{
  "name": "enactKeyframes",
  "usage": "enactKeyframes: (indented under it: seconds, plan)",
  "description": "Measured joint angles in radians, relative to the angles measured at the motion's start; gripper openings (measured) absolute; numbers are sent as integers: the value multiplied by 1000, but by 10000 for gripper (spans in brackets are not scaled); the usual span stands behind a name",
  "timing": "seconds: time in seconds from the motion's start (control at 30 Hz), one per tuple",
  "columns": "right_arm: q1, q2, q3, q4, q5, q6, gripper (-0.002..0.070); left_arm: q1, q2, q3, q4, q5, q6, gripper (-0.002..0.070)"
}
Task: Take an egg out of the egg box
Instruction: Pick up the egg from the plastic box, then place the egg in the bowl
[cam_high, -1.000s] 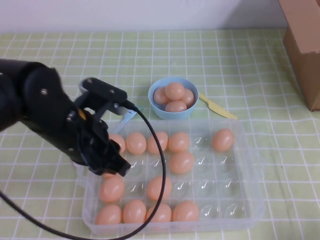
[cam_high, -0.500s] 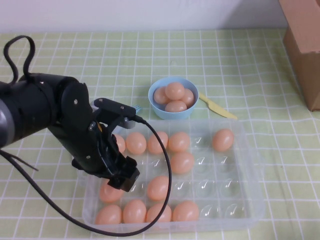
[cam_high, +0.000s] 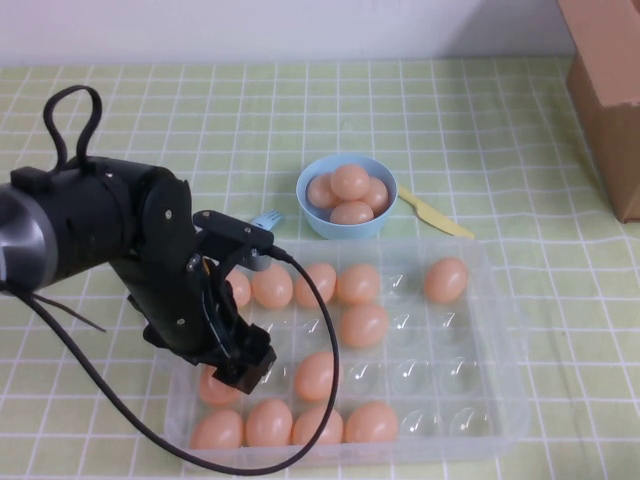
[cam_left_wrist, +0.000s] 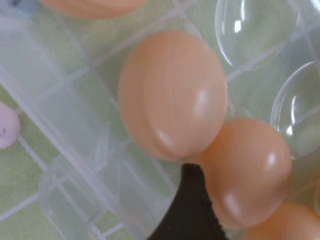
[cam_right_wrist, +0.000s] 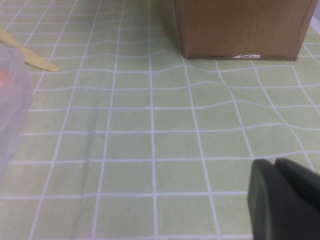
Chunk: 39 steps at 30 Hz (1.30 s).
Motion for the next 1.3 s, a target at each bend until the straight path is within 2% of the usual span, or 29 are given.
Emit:
enactKeyframes:
  seconds: [0.37,0.57,0.83,1.07,1.2,1.3]
  plan:
    - [0,-2,0,0,0,0,-17,0,36,-1,7,-26,0,490]
    - [0,-2,0,0,0,0,-17,0,47,-2,33,-31,0,330]
    - [0,-2,0,0,0,0,-17,-11,19,-13,48,-5,0,328]
    - [0,-2,0,0,0,0,-17,-62,-77,-208,52,70,0,328]
    - [0,-2,0,0,0,0,-17,-64,-71,-311,73,-24,2,328]
    - [0,-4,0,0,0,0,-17,-62,-43,-337,99,-172,2,328]
